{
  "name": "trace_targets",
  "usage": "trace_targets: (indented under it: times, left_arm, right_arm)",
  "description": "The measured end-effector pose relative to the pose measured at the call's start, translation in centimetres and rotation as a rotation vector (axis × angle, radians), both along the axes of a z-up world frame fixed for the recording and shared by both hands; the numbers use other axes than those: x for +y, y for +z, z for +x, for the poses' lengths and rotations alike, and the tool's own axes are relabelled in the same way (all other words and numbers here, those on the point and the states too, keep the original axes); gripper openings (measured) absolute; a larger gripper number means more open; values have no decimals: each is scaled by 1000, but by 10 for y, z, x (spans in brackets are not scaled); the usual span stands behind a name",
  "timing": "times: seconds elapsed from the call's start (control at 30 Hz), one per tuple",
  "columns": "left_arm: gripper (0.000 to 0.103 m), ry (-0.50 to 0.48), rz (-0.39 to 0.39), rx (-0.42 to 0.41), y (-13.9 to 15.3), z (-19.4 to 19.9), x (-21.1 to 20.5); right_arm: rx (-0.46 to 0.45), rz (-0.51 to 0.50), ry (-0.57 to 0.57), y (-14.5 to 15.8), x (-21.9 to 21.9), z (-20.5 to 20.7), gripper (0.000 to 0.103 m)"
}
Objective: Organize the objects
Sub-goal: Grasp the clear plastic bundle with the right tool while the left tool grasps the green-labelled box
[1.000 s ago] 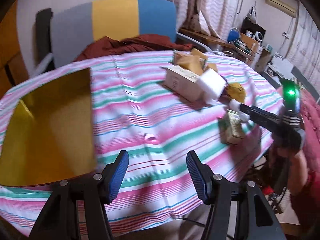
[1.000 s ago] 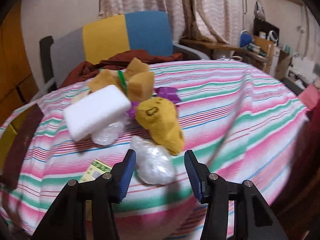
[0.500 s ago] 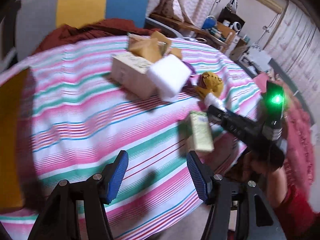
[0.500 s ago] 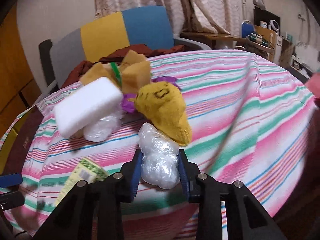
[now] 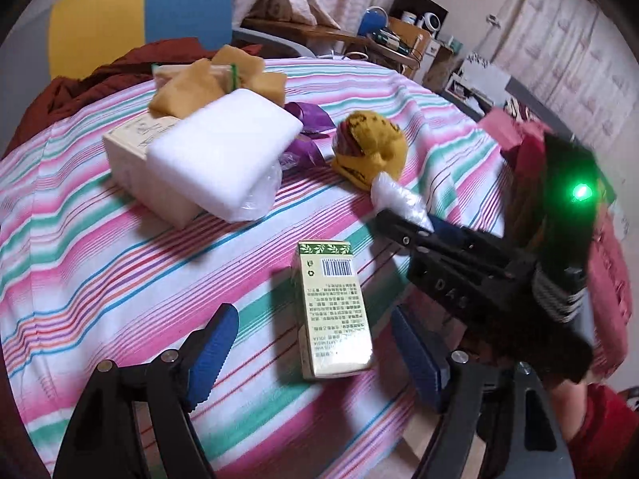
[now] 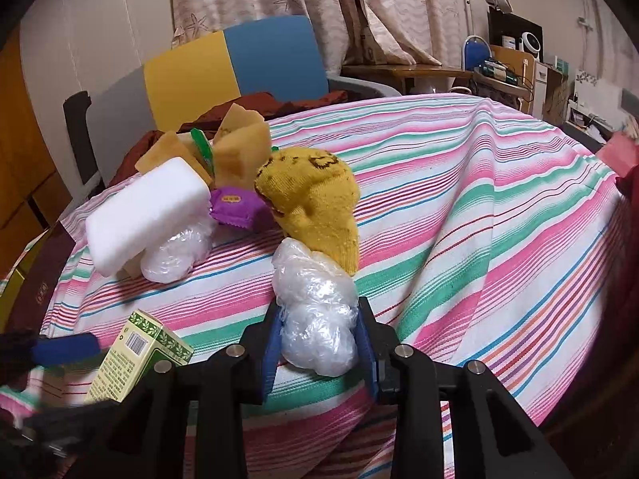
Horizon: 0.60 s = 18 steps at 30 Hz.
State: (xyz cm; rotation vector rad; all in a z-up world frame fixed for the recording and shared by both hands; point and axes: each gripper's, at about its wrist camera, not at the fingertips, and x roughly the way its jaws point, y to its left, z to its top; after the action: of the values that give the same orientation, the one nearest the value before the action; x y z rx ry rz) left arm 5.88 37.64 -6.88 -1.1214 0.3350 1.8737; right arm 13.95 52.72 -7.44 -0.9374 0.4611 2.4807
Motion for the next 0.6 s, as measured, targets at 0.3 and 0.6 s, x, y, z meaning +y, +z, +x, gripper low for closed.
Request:
trace_targets:
  times: [0.3,0.6]
  left_arm:
    - [41,-26,50,62,-9,-5,-12]
    - [32,-27,101,78,-12,-4,-33]
  right_arm:
    - [-4,17,2,-1,-2,0,35]
    - [-28,26,6,1,-9,-2,35]
